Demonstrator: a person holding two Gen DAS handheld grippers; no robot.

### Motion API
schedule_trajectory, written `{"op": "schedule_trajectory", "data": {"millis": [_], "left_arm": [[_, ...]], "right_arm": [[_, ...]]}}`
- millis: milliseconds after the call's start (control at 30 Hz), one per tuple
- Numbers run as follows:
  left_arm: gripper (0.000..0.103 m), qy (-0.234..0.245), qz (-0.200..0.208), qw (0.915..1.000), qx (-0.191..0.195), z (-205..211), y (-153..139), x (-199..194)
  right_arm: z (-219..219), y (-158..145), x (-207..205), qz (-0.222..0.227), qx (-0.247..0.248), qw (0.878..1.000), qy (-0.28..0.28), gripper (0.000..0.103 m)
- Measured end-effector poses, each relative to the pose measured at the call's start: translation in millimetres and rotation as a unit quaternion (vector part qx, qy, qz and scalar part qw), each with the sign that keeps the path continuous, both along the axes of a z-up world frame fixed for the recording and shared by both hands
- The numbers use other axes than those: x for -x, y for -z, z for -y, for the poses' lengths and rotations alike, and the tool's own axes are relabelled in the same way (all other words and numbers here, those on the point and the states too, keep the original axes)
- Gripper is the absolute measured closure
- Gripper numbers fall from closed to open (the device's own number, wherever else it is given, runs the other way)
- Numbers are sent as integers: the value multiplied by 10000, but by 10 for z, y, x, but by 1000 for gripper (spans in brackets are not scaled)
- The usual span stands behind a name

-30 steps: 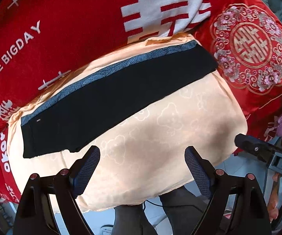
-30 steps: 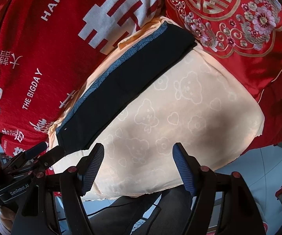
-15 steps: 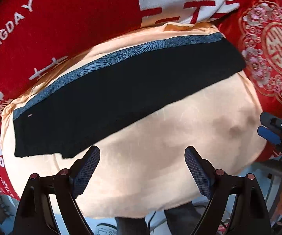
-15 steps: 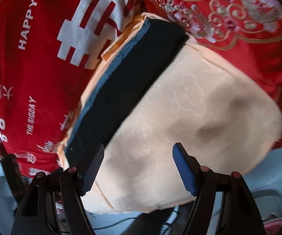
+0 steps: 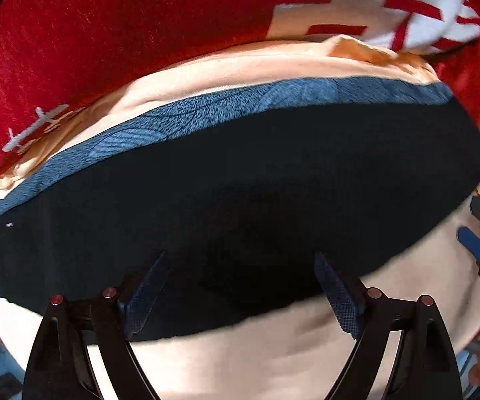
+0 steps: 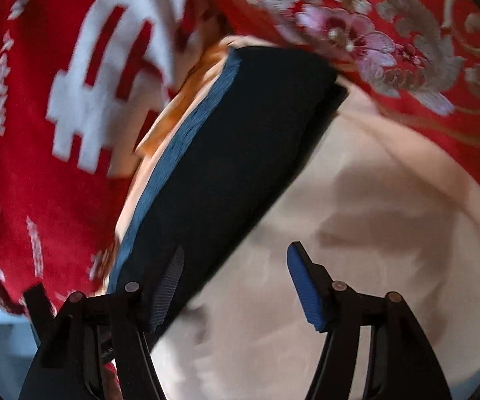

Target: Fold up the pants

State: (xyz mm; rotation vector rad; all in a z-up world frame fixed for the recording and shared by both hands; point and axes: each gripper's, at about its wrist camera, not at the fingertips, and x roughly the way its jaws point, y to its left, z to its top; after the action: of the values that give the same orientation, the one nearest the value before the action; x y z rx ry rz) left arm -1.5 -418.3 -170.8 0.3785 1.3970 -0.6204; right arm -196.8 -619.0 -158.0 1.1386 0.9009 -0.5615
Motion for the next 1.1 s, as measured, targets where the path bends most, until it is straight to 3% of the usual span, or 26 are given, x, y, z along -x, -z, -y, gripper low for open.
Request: {"op": "schedule_trajectory", "data": {"millis": [233, 300, 433, 467, 500, 533, 567, 667, 800, 833, 900, 967, 1100], "left_arm": [[14, -88, 601, 9973, 400, 145, 161, -9], [2, -246, 695, 9961, 475, 120, 219, -13], [0, -297, 502, 9966, 573, 65, 269, -79], [5, -241, 476, 9973, 498, 80, 248, -90], [11, -176, 441, 9978, 473, 97, 202, -100], [25, -104, 430, 9979, 482, 121, 134, -98], [30, -30, 457, 9977, 498, 148, 73, -96], [30, 137, 715, 9951, 664, 257, -84, -18], [31, 287, 255, 9969, 684, 481, 130, 143], [30, 308, 542, 9951, 773, 489, 126, 200], [30, 352, 650, 9938, 827, 486, 120, 231], [30, 320, 446, 9938, 962, 438, 128, 154], [29, 590, 505, 9912, 1070, 365, 119, 79]], "right_arm": [[204, 65, -115, 417, 598, 9971, -224, 35], [252, 94, -197, 497, 726, 9958, -243, 35], [345, 129, -367, 601, 956, 9936, -39, 35], [352, 117, -433, 462, 991, 9940, -25, 36], [352, 103, -468, 280, 1025, 9943, -11, 51], [364, 74, -490, 105, 1064, 9943, 28, 84], [382, 48, -482, 162, 1010, 9947, 67, 86], [341, -147, -507, 308, 1116, 9931, -210, 87], [199, -449, -600, 415, 1463, 9850, -810, 87], [165, -485, -619, 410, 1499, 9837, -900, 87], [71, -532, -702, 358, 1594, 9803, -1108, 88], [-46, -617, -790, 313, 1852, 9727, -1360, 88], [-298, -751, -965, 231, 2278, 9575, -1752, 88]]}}
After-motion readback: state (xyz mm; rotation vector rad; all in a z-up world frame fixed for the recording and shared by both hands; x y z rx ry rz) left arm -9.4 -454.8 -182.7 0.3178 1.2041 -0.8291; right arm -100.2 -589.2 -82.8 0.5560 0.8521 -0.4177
